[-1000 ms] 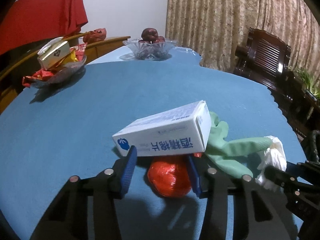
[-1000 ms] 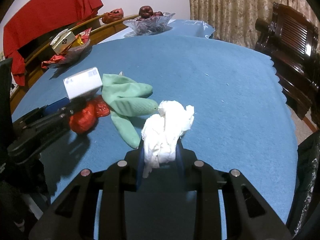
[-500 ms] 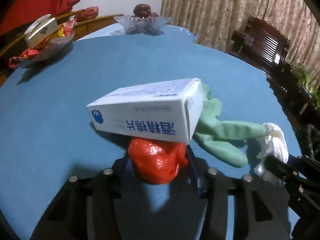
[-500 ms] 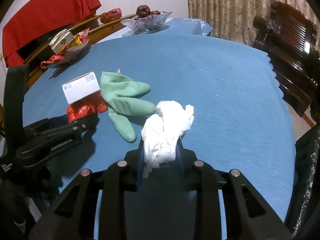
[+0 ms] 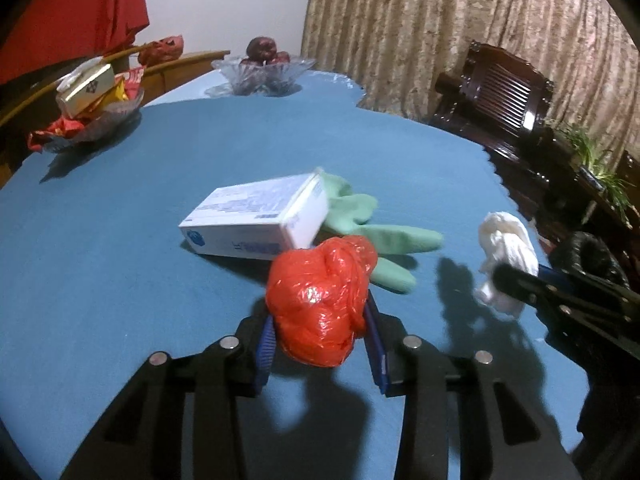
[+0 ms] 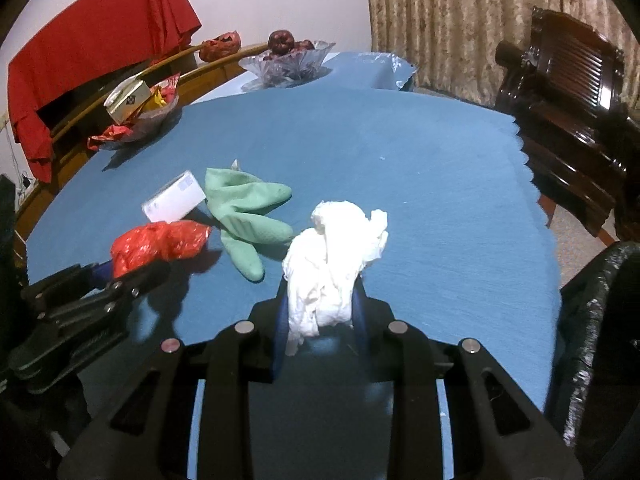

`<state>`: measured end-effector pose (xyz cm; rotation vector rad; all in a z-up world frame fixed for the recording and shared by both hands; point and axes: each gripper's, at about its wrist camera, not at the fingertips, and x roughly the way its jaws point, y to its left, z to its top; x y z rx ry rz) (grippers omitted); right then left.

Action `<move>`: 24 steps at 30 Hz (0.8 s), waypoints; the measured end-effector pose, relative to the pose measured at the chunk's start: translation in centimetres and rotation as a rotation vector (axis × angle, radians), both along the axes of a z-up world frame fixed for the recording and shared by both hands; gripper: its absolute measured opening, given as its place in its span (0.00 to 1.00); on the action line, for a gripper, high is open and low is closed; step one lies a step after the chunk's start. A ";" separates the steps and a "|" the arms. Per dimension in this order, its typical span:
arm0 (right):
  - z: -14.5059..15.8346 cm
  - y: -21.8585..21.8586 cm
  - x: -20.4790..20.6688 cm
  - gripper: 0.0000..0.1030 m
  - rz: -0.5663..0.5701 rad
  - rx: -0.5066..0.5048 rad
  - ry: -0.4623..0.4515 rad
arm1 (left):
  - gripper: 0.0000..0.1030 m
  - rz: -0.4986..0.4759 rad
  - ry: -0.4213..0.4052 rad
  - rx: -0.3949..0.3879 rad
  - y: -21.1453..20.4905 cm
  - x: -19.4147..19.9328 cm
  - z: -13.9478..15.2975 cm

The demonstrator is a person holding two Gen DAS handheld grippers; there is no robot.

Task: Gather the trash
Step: 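Carry the red bag and tissue over the bin and open both tools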

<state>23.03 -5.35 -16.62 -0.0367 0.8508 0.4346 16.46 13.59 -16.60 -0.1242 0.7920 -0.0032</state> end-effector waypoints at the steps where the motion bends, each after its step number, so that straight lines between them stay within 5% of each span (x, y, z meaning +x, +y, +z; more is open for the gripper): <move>1: 0.2 -0.3 -0.1 0.26 -0.002 0.001 -0.004 | 0.38 -0.003 -0.004 -0.001 -0.1 -0.2 0.3; 24: 8.7 -12.3 -8.2 0.26 -0.139 0.025 -0.144 | 0.38 -0.203 -0.133 0.011 -11.2 -3.9 7.2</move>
